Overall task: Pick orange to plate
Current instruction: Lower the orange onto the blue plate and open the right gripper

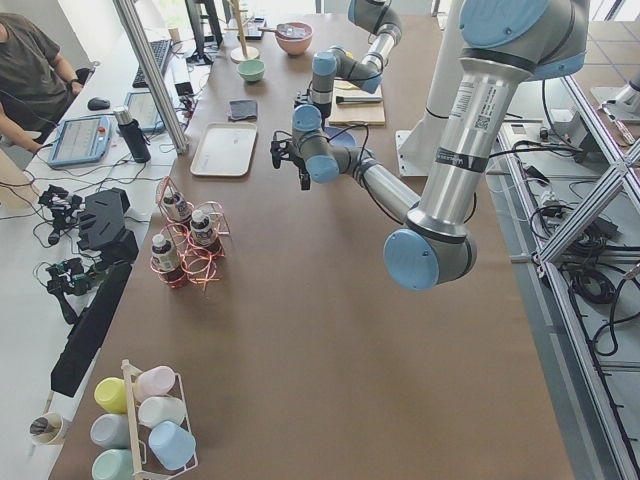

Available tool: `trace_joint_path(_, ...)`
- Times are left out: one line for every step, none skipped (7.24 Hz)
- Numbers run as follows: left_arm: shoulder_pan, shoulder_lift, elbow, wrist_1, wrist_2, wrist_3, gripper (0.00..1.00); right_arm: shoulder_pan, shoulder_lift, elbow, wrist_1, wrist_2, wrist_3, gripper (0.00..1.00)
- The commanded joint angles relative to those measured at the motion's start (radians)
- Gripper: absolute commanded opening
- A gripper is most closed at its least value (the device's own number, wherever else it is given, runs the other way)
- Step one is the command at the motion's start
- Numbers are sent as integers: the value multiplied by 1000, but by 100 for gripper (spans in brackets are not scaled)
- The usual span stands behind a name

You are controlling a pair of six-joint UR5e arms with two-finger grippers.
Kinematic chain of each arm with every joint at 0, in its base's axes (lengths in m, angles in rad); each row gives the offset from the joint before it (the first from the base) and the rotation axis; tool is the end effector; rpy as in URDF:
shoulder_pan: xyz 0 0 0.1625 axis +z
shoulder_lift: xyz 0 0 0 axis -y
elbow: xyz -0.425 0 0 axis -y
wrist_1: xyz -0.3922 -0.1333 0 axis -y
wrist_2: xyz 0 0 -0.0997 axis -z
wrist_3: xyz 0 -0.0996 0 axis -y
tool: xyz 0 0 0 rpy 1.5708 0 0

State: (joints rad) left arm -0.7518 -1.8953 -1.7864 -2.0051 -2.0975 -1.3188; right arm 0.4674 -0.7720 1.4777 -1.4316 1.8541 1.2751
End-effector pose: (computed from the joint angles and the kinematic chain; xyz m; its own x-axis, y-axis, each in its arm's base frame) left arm 0.3808 -0.4700 0.3295 0.4688 -0.1432 -0.8716 0.1752 0.9822 -0.0671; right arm -0.6138 -0.4279 0.1935 0.6386 0.0089 0.7695 -0.0626 0.9972 0.0404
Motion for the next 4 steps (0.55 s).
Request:
trace_joint_path(-1,2,-1,0,1,1,94,-13,-4,-8,11,-3,6,0)
trace_joint_path(-1,2,-1,0,1,1,94,-15,-6,-7,10,0,6,0)
trace_joint_path(-1,2,-1,0,1,-2,94,-16,-9,-4,11,2,6,28)
trace_joint_path(-1,2,-1,0,1,-2,95,-18,-16,7,11,2,4,99)
